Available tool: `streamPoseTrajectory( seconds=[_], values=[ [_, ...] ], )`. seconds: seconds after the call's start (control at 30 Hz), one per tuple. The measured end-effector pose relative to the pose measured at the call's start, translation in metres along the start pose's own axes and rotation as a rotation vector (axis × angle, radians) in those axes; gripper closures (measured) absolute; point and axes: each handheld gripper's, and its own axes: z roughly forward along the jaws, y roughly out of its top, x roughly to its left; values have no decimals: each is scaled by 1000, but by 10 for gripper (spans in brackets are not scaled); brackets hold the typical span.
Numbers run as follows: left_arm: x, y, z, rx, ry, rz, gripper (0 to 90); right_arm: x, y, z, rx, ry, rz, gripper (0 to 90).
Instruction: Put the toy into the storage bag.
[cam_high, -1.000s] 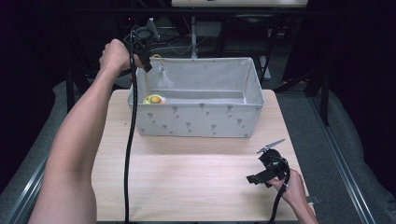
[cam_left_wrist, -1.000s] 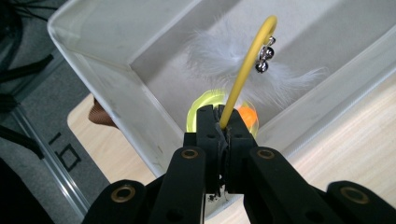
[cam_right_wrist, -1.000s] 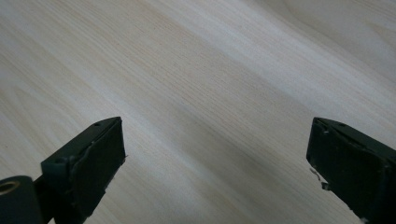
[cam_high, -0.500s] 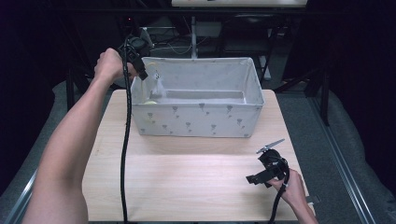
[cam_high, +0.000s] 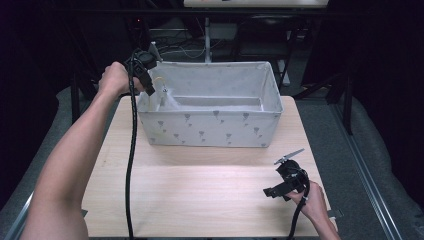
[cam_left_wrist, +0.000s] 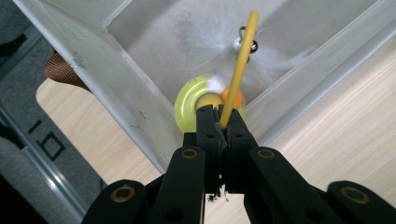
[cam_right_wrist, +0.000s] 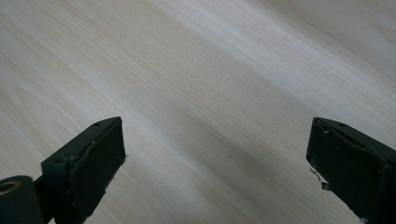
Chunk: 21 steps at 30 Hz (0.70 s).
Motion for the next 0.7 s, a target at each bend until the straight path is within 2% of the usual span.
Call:
streamPoseTrajectory(
  seconds=[0.17,0.23,0.43,0.7],
  values=[
    [-1,-5,11,46,7,8,880,0,0,0,5,-4,-4,41],
    [0,-6,15,53,-1,7,880,0,0,0,4,-4,-4,41],
    [-1,-10,24,79,16,16,878,0,0,0,2,0,-1,42],
    [-1,-15,34,111,3,14,878,0,0,0,7,-2,-4,43]
  ],
)
